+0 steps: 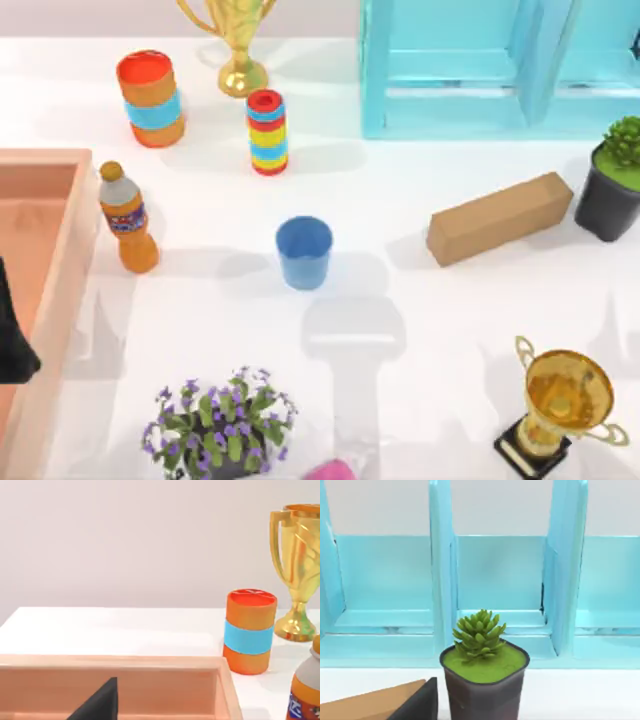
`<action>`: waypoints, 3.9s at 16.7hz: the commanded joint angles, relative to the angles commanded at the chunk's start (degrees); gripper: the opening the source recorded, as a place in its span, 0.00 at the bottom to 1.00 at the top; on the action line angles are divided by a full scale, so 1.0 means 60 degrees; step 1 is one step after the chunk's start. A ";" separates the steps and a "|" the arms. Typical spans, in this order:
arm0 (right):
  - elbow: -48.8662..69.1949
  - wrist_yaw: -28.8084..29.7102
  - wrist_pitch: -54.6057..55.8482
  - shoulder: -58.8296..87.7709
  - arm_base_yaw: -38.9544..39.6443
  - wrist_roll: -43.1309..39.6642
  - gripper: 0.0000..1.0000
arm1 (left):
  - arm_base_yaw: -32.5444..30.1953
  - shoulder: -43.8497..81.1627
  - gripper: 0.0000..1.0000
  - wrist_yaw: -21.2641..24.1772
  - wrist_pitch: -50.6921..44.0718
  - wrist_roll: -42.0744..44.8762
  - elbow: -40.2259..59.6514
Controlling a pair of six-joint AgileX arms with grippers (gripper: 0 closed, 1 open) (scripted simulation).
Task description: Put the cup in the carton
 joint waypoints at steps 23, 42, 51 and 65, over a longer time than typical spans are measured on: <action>0.0000 0.0000 0.0000 0.0000 0.0000 0.0000 1.00 | -0.4051 1.4655 1.00 0.0041 -0.9600 -0.3647 1.4778; 0.0000 0.0000 0.0000 0.0000 0.0000 0.0000 1.00 | -0.6304 2.3485 1.00 0.0054 -1.5284 -0.5996 2.3768; 0.0000 0.0000 0.0000 0.0000 0.0000 0.0000 1.00 | -0.6264 2.3256 1.00 0.0051 -1.2968 -0.5959 2.1220; 0.0000 0.0000 0.0000 0.0000 0.0000 0.0000 1.00 | -0.6281 2.3150 0.62 0.0050 -1.1209 -0.5976 1.9358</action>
